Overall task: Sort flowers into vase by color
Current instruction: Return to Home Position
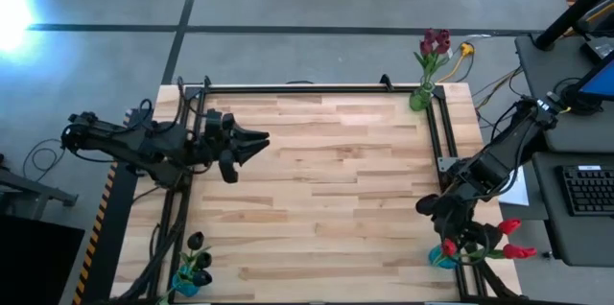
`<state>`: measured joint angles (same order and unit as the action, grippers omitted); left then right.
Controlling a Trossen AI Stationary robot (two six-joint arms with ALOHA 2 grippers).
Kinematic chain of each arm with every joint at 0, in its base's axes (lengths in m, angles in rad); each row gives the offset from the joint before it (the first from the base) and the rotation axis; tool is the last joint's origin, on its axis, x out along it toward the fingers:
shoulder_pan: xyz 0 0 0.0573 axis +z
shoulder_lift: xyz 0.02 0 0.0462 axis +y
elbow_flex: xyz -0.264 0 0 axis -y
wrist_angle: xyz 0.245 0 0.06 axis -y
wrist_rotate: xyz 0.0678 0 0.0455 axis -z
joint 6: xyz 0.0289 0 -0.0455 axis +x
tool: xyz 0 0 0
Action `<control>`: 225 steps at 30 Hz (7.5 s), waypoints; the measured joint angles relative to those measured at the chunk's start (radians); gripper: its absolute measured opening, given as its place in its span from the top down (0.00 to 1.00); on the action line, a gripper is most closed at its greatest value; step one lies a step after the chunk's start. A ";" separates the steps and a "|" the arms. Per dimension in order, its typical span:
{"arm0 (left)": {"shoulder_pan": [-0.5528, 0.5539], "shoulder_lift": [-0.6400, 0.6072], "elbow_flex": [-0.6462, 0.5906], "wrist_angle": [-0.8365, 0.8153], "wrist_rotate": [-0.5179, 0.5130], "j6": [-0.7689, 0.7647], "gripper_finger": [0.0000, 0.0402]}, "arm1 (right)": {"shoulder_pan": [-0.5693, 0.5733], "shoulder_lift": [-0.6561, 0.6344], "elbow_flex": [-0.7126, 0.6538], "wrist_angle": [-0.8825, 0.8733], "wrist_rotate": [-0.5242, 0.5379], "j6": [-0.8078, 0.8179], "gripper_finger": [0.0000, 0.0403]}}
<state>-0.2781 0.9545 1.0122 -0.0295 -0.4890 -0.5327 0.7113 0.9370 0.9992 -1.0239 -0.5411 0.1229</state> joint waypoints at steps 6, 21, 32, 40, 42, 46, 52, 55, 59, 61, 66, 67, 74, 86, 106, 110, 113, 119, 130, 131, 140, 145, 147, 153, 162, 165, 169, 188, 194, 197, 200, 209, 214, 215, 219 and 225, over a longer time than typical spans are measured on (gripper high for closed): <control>0.068 0.033 0.000 -0.003 0.071 0.002 0.74 | 0.000 0.000 0.058 -0.099 0.000 0.015 0.46; 0.242 0.105 -0.001 0.123 0.298 0.098 0.81 | 0.000 -0.001 0.081 -0.244 0.002 0.115 0.38; 0.243 0.092 -0.003 0.119 0.299 0.121 0.81 | -0.005 -0.001 0.186 -0.258 0.136 0.068 0.33; 0.271 0.064 -0.080 0.154 0.304 0.104 0.81 | -0.093 -0.029 0.268 -0.243 0.417 -0.061 0.38; 0.302 0.064 -0.124 0.216 0.345 0.103 0.81 | -0.144 -0.048 0.251 -0.195 0.439 -0.101 0.41; 0.392 0.060 -0.230 0.382 0.462 0.078 0.81 | -0.283 -0.079 0.189 -0.020 0.434 -0.192 0.50; 0.469 -0.028 -0.373 0.453 0.525 0.078 0.81 | -0.515 -0.100 0.084 0.293 0.358 -0.236 0.66; 0.468 -0.115 -0.447 0.451 0.528 0.070 0.81 | -0.611 -0.135 0.018 0.481 0.310 -0.204 0.75; 0.468 -0.225 -0.528 0.458 0.528 -0.004 0.81 | -0.676 -0.183 -0.047 0.729 0.352 -0.141 0.86; 0.468 -0.258 -0.566 0.451 0.528 0.012 0.81 | -0.688 -0.199 -0.054 0.738 0.404 -0.147 0.89; 0.468 -0.284 -0.624 0.456 0.523 -0.028 0.81 | -0.688 -0.193 -0.058 0.790 0.447 -0.125 0.92; 0.468 -0.282 -0.631 0.456 0.508 -0.010 0.81 | -0.688 -0.186 -0.063 0.825 0.459 -0.159 0.92; 0.457 -0.319 -0.692 0.497 0.550 0.189 0.81 | -0.745 -0.193 -0.297 1.006 0.475 -0.143 0.91; 0.450 -0.364 -0.783 0.510 0.553 0.313 0.81 | -0.749 -0.400 -0.724 1.383 0.383 -0.084 0.91; 0.441 -0.763 -1.000 0.497 0.558 0.434 0.81 | -0.749 -0.936 -0.987 1.203 0.353 -0.063 0.91; 0.415 -0.919 -1.002 0.353 0.776 0.413 0.81 | -0.749 -0.935 -0.988 1.147 0.314 -0.054 0.91; 0.389 -0.955 -1.002 0.304 1.075 0.519 0.81 | -0.749 -0.936 -0.988 1.095 0.297 -0.072 0.91; 0.387 -0.937 -1.002 0.230 1.288 0.506 0.81 | -0.749 -0.879 -0.988 1.072 0.327 -0.086 0.91; 0.364 -0.940 -1.003 0.150 0.479 0.208 0.81 | -0.749 -0.696 -0.987 1.033 0.538 0.051 0.91; 0.363 -0.942 -1.003 0.158 0.471 0.241 0.81 | -0.748 -0.679 -0.987 1.033 0.538 0.052 0.91; 0.363 -0.948 -1.003 0.053 0.455 0.283 0.81 | -0.749 -0.581 -0.988 1.033 0.540 0.050 0.91; 0.363 -0.917 -0.991 0.040 0.464 0.284 0.81 | -0.749 -0.566 -0.988 1.033 0.540 0.050 0.91; 0.363 -0.910 -0.987 0.040 0.464 0.284 0.81 | -0.749 -0.567 -0.988 1.034 0.540 0.050 0.91; 0.363 -0.893 -0.980 0.042 0.464 0.284 0.81 | -0.749 -0.568 -0.988 1.035 0.541 0.050 0.91; 0.363 -0.874 -0.980 0.043 0.464 0.284 0.81 | -0.749 -0.568 -0.989 1.036 0.541 0.050 0.91; 0.363 -0.868 -0.979 0.043 0.464 0.284 0.81 | -0.749 -0.568 -0.989 1.036 0.541 0.050 0.91; 0.363 -0.859 -0.979 0.044 0.464 0.284 0.81 | -0.749 -0.568 -0.989 1.036 0.541 0.050 0.91; 0.363 -0.831 -0.979 0.043 0.465 0.284 0.81 | -0.749 -0.568 -0.989 1.036 0.541 0.050 0.91; 0.363 -0.824 -0.979 0.043 0.465 0.284 0.81 | -0.749 -0.568 -0.989 1.036 0.541 0.050 0.91; 0.363 -0.818 -0.979 0.043 0.465 0.284 0.81 | -0.749 -0.568 -0.989 1.036 0.541 0.050 0.91; 0.363 -0.813 -0.979 0.043 0.465 0.284 0.81 | -0.749 -0.568 -0.989 1.036 0.541 0.050 0.91; 0.363 -0.795 -0.979 0.043 0.465 0.284 0.81 | -0.749 -0.568 -0.989 1.036 0.541 0.050 0.91; 0.363 -0.784 -0.979 0.043 0.465 0.284 0.81 | -0.749 -0.568 -0.989 1.036 0.541 0.050 0.91; 0.363 -0.782 -0.979 0.043 0.465 0.284 0.81 | -0.749 -0.568 -0.989 1.036 0.541 0.050 0.91; 0.363 -0.776 -0.979 0.043 0.465 0.284 0.81 | -0.749 -0.568 -0.989 1.036 0.541 0.050 0.91; 0.363 -0.768 -0.979 0.043 0.465 0.284 0.81 | -0.749 -0.568 -0.989 1.036 0.541 0.050 0.91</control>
<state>0.0846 0.1863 0.0333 0.0135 -0.0239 -0.2489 -0.0376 0.3695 0.0101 0.0124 -0.0004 0.1730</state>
